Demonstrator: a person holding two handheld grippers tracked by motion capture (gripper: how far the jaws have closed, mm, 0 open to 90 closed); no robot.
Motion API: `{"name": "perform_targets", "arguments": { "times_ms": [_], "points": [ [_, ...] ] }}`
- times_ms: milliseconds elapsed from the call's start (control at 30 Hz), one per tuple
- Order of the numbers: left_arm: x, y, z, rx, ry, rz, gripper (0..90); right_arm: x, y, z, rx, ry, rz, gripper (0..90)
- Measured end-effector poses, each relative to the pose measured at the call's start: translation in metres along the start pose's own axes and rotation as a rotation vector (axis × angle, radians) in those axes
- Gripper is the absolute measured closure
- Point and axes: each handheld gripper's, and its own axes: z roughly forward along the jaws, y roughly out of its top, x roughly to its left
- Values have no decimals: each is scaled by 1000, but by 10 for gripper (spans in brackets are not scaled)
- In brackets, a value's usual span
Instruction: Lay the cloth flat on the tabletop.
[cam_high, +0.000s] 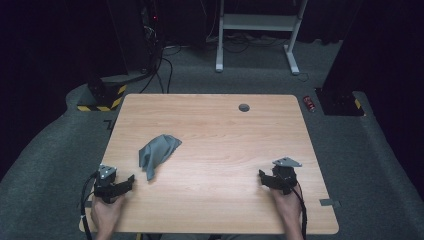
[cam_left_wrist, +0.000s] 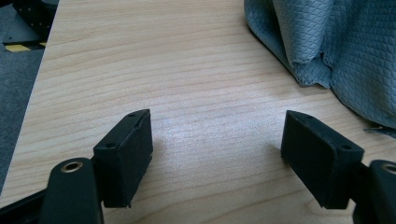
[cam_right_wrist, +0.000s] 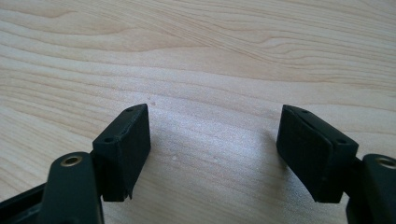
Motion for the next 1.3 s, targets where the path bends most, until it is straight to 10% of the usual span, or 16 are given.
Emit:
{"name": "perform_targets", "arguments": {
  "times_ms": [933, 1300],
  "points": [
    [0, 0, -1, -2, 5, -9, 267, 0, 0, 0, 0, 1, 1, 259],
    [2, 6, -6, -36, -65, -56, 272, 0, 0, 0, 1, 0, 1, 259]
  ]
}}
